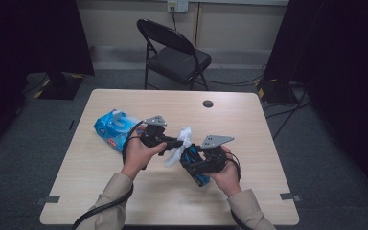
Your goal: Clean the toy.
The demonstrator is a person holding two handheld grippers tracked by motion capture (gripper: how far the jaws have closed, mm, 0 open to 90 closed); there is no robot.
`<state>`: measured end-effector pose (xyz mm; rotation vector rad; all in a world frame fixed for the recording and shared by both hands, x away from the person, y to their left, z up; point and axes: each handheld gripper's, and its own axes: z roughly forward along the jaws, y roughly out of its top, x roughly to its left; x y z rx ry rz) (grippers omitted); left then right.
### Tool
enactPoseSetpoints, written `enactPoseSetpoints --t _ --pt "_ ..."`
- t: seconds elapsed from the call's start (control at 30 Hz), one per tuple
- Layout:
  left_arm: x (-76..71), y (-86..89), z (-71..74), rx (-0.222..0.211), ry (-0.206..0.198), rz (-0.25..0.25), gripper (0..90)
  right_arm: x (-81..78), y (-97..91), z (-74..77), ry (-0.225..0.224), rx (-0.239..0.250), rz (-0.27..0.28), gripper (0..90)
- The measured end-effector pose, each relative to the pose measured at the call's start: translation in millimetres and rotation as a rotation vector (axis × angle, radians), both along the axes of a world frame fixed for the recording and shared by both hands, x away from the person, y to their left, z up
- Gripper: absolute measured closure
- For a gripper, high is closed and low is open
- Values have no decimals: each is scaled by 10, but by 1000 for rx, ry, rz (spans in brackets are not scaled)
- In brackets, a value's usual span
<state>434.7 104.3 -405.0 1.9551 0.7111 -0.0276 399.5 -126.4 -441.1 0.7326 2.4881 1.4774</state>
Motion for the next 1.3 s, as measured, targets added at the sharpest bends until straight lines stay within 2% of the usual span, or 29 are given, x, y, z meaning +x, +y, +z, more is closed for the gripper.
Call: enactPoseSetpoints --t 0.13,0.2,0.43,0.63,0.67,0.73,0.93,1.03,1.23,1.3 --pt "-2 -40 -50 9 -9 -5 820 -5 9 2 5 2 5 257" --pt "-10 -49 -65 15 2 4 823 -4 5 -9 7 -3 4 257" --pt "-37 -33 -50 48 -8 1 845 -7 41 -10 4 -17 -3 257" --pt "-66 35 -40 31 10 -13 852 -9 32 7 0 -10 -11 257" --pt "-77 40 -43 29 2 -21 852 -4 22 7 2 -7 -20 258" --pt "-94 48 -48 42 10 -27 853 5 4 3 7 -6 -31 257" --pt "-148 76 -73 44 14 -46 854 31 -45 2 11 0 -53 257" --pt "-184 78 -85 58 6 -51 854 37 -59 -2 8 -6 -52 257" --pt "-230 124 -102 52 1 -58 855 43 -55 -3 8 -4 -57 257" --pt "-246 139 -107 66 2 -60 856 44 -54 -3 5 -5 -61 257"
